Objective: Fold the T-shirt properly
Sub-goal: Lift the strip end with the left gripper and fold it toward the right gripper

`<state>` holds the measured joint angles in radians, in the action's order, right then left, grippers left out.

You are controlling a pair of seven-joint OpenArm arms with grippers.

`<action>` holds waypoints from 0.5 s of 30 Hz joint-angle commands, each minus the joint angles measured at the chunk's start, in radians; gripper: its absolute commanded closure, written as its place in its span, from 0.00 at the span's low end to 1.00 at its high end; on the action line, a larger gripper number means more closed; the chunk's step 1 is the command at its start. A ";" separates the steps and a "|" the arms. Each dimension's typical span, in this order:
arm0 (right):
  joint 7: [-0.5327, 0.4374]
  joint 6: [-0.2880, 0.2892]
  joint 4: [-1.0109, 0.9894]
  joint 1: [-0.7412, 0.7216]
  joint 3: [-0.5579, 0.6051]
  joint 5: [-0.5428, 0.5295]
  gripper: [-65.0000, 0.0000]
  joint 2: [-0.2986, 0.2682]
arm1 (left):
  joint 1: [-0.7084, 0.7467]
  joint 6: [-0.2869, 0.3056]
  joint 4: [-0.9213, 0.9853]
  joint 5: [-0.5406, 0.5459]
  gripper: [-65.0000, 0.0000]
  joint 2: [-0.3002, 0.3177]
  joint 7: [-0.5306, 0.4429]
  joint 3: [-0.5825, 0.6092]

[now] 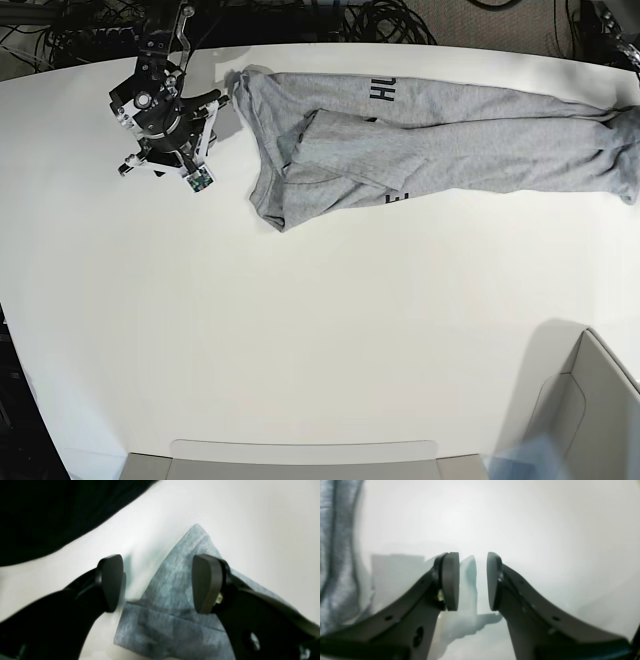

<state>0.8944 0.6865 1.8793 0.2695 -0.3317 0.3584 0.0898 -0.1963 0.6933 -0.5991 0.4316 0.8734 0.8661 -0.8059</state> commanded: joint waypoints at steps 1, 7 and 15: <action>-0.010 0.012 0.021 -0.005 0.001 -0.006 0.71 0.001 | -0.010 0.005 -0.011 0.019 0.34 0.031 -0.041 0.023; -0.010 0.012 0.018 -0.005 0.001 -0.006 0.71 0.001 | -0.019 0.005 0.021 0.020 0.34 0.031 -0.126 0.185; -0.008 0.012 0.018 -0.003 0.001 -0.006 0.71 0.001 | -0.013 0.005 0.164 0.020 0.34 0.059 -0.259 0.190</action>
<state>0.8967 0.6865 1.8790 0.2714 -0.3305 0.3592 0.0921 -0.1967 0.6968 -0.4503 0.4381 0.8810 0.6548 -0.6159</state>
